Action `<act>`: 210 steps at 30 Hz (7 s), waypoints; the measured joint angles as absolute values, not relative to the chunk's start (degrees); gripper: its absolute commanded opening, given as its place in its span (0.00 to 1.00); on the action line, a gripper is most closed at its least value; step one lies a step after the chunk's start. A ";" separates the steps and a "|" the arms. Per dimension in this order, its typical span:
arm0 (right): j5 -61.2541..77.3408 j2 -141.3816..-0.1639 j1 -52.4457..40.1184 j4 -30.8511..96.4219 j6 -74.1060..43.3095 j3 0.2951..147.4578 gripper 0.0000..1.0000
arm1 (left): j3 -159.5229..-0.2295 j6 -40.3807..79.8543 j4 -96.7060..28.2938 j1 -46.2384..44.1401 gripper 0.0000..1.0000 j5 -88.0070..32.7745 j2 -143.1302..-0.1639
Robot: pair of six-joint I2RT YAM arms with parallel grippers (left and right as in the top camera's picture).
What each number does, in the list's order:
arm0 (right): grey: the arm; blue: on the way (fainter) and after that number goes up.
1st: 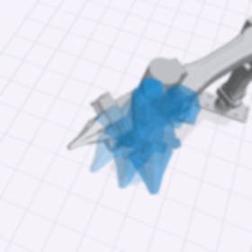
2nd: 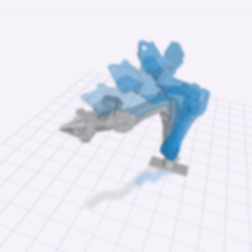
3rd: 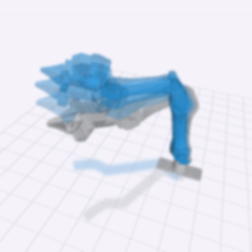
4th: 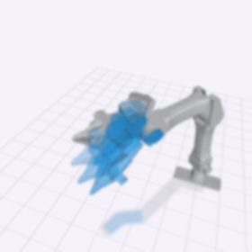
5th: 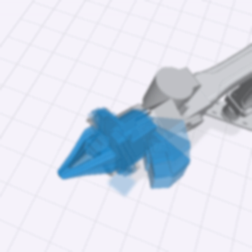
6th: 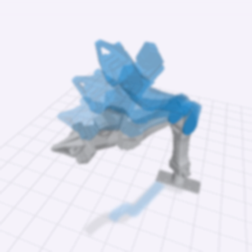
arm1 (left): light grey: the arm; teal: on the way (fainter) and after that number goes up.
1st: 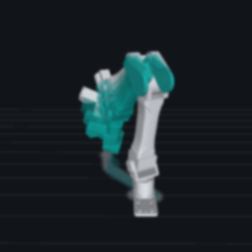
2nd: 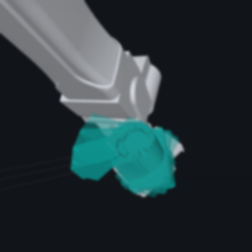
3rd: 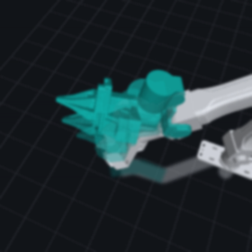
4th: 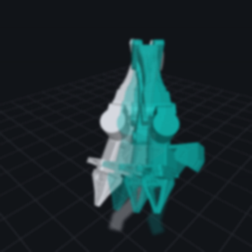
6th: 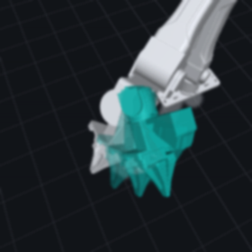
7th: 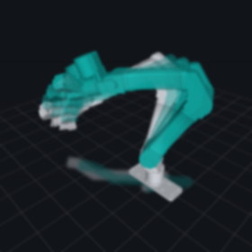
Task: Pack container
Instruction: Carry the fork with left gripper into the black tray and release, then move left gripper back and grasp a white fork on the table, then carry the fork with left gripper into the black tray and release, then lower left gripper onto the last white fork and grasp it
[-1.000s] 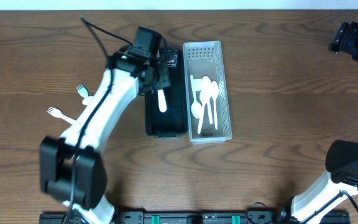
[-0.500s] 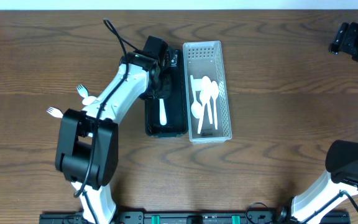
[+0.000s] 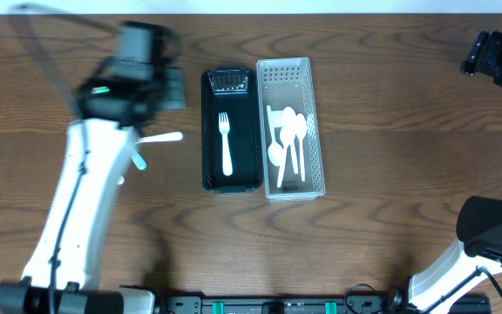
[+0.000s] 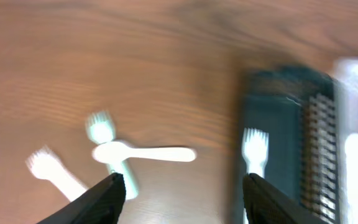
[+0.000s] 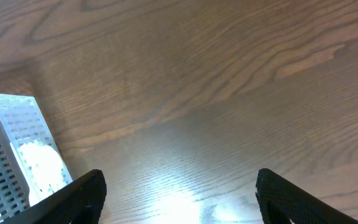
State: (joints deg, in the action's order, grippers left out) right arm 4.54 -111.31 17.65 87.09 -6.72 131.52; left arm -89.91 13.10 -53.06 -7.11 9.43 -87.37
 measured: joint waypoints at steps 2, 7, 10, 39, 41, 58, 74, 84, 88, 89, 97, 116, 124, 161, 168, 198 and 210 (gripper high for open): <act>4.54 -111.31 17.65 87.09 -6.72 131.52 0.80 | -89.93 16.82 -55.61 -0.67 0.71 9.93 -86.89; 4.54 -111.31 17.65 87.11 -6.72 131.52 0.80 | -89.91 25.36 -58.92 14.20 0.71 10.52 -89.93; 4.54 -111.31 17.65 87.13 -6.72 131.52 0.80 | -89.84 28.84 -59.37 20.73 0.71 9.19 -93.38; 4.54 -111.31 17.65 89.56 -6.72 131.52 0.80 | -89.32 37.56 -54.54 27.88 0.74 1.80 -123.57; 4.54 -111.31 17.65 89.58 -6.74 131.52 0.80 | -89.32 37.56 -53.69 27.88 0.73 1.74 -123.57; 4.54 -111.31 17.65 90.74 -6.74 131.52 0.79 | -89.32 37.69 -50.46 27.88 0.64 1.65 -123.63; 4.54 -111.31 17.65 91.05 -6.72 131.52 0.79 | -89.32 37.47 -50.30 27.88 0.34 1.67 -123.76; 4.54 -111.31 17.65 91.22 -6.72 131.52 0.78 | -89.32 35.35 -49.50 27.88 0.20 1.69 -123.79; 4.54 -111.31 17.65 91.24 -6.72 131.52 0.78 | -89.32 33.52 -49.01 27.88 0.14 1.69 -123.79; 4.54 -111.31 17.65 91.24 -6.72 131.52 0.78 | -89.32 32.88 -48.93 27.88 0.13 1.69 -123.79; 4.54 -111.31 17.65 91.24 -6.72 131.52 0.78 | -89.32 30.46 -48.97 27.86 0.07 1.61 -123.76; 4.54 -111.31 17.65 91.07 -6.72 131.52 0.79 | -88.97 23.92 -56.34 2.96 0.07 0.32 -87.99; 4.54 -111.31 17.65 91.44 -6.72 131.52 0.79 | -88.99 23.90 -48.75 -17.54 0.06 0.10 -86.37; 4.54 -111.31 17.65 92.38 -6.72 131.52 0.81 | -88.97 13.93 -46.33 -22.26 0.44 -0.01 -112.01; 4.54 -111.31 17.65 92.33 -6.70 131.52 0.81 | -93.30 9.76 -48.99 -22.15 0.44 2.61 -103.70; 4.54 -111.31 17.65 92.29 -6.26 131.52 0.82 | -98.80 18.70 -53.58 13.65 0.59 -0.14 -116.84; 4.54 -111.31 17.65 92.29 -6.26 131.52 0.82 | -98.80 19.27 -51.81 15.09 0.62 -3.46 -125.69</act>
State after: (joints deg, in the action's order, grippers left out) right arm 4.54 -111.31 17.65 92.29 -6.26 131.52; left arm -98.80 19.27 -51.81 15.09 -3.46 -125.69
